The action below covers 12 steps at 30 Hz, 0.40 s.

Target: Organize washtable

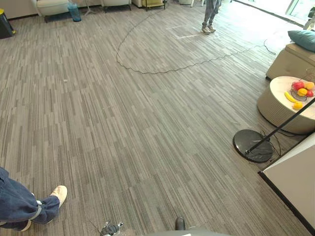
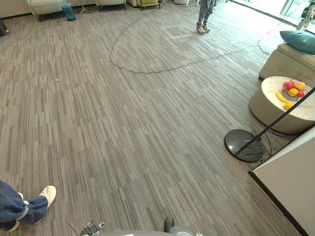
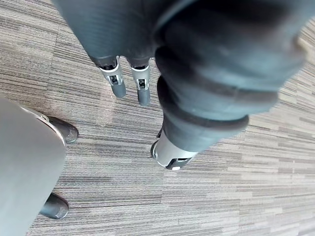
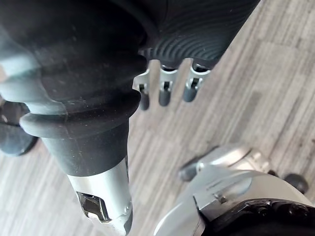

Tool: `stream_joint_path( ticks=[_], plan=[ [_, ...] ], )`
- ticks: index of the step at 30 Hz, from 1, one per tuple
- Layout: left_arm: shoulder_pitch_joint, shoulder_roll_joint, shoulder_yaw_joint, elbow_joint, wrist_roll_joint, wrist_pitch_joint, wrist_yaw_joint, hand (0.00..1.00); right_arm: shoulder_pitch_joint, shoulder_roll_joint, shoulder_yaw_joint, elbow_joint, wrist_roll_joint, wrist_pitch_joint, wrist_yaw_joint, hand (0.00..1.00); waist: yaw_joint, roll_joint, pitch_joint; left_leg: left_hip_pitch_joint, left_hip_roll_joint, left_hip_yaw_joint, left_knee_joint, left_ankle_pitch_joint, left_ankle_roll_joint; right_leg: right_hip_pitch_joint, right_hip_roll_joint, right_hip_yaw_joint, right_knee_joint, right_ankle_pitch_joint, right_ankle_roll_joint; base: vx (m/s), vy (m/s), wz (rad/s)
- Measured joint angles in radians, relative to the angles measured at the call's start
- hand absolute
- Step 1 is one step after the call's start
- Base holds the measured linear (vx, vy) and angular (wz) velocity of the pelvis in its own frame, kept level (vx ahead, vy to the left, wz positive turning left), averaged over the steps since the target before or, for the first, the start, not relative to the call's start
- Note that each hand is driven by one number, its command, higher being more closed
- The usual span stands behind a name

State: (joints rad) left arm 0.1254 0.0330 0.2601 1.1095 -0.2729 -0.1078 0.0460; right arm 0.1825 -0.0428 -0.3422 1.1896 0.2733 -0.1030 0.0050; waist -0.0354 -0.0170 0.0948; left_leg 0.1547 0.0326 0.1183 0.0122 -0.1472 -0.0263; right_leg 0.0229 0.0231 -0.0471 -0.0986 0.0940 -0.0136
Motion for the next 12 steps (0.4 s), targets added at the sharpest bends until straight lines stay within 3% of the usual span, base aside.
stream_joint_path(
  ticks=[12],
  plan=[
    [-0.028,0.004,-0.075,0.002,0.119,0.001,0.001,0.0,0.002,-0.023,0.073,-0.017,-0.044,-0.003,0.001,0.0,0.01,0.004,-0.002,-0.001,0.022,0.027,-0.001,-0.003,-0.005,-0.011,0.026,0.025,-0.003,0.014,0.0,-0.05,-0.011,-0.07]
  ],
)
